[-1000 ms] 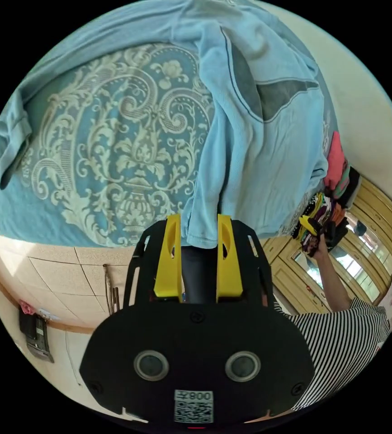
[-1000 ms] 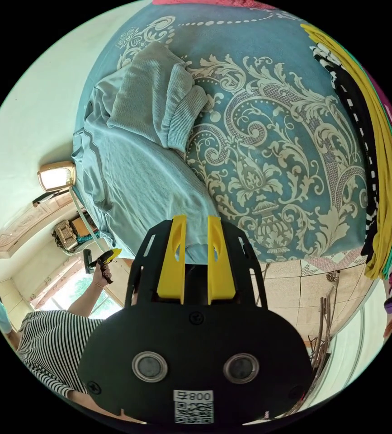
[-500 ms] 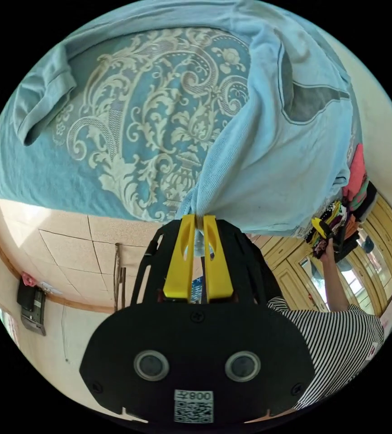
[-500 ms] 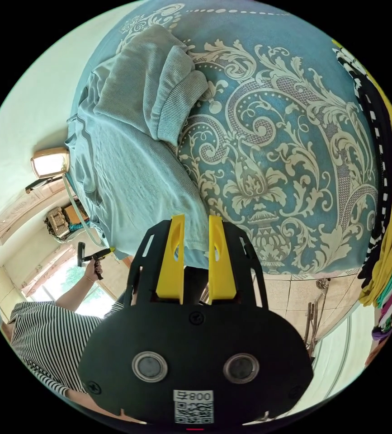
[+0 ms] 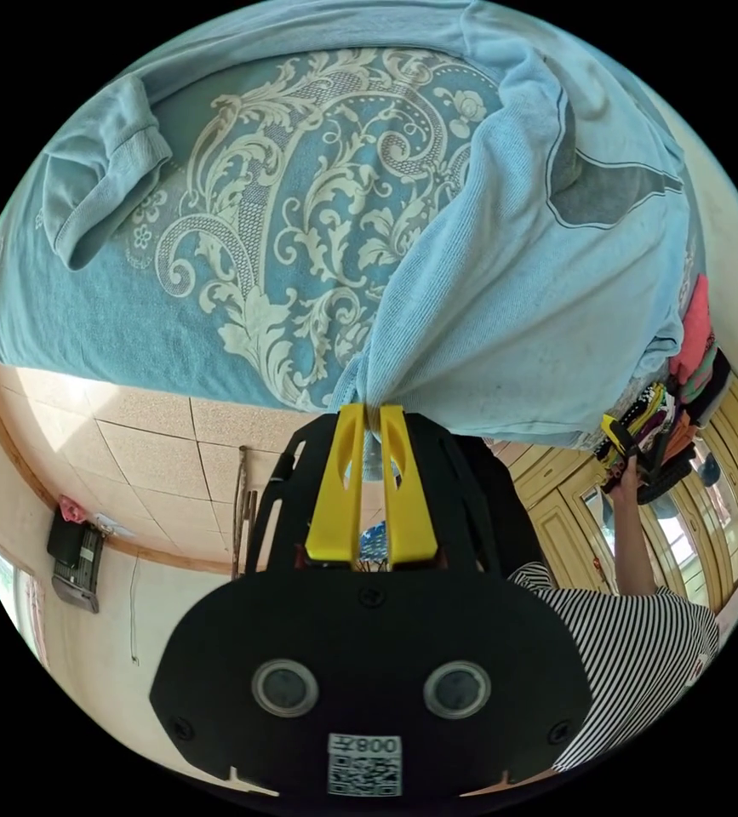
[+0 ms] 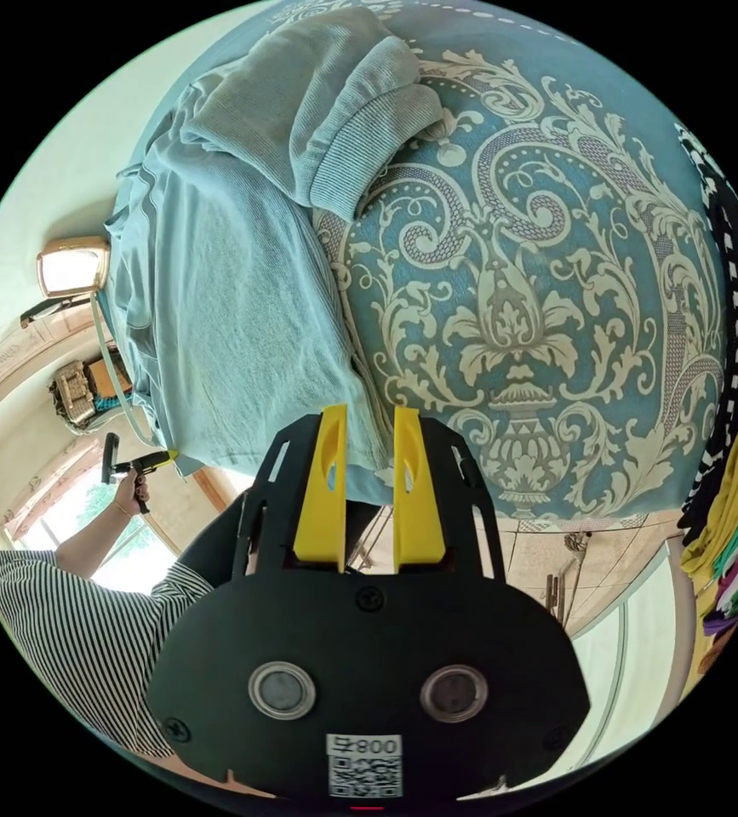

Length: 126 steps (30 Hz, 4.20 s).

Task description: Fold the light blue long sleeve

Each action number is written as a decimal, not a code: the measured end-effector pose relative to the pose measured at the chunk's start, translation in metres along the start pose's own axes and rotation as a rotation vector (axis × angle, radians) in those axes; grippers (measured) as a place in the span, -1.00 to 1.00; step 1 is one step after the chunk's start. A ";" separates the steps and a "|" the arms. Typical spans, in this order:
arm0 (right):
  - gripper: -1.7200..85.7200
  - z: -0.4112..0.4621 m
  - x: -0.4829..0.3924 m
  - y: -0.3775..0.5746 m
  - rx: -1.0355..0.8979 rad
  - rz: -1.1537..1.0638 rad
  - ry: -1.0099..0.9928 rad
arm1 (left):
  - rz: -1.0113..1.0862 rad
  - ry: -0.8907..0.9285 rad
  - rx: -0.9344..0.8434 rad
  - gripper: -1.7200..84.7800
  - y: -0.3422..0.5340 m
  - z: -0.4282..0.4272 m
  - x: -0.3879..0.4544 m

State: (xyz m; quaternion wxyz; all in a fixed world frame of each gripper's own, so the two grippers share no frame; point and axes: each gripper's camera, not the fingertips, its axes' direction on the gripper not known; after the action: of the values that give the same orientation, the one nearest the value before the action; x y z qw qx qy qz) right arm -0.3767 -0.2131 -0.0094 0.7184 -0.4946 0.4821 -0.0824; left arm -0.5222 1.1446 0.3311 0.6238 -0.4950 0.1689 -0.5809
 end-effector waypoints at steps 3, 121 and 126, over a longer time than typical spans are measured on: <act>-0.79 0.006 -0.015 0.004 0.025 0.011 0.114 | 0.000 -0.002 -0.004 -0.89 0.002 0.005 0.005; -0.92 -0.440 -0.030 -0.120 0.269 -0.096 0.391 | 1.128 0.488 0.057 -0.86 -0.314 -0.075 1.220; -0.93 -0.432 -0.031 -0.141 0.299 0.052 0.458 | 1.087 0.369 0.036 -0.85 -0.321 -0.057 1.163</act>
State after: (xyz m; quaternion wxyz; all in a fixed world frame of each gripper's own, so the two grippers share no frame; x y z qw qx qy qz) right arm -0.6768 -0.5375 0.1006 0.6576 -0.3390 0.6270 -0.2441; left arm -0.4346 0.1365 0.9901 0.8013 -0.2171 0.4951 -0.2563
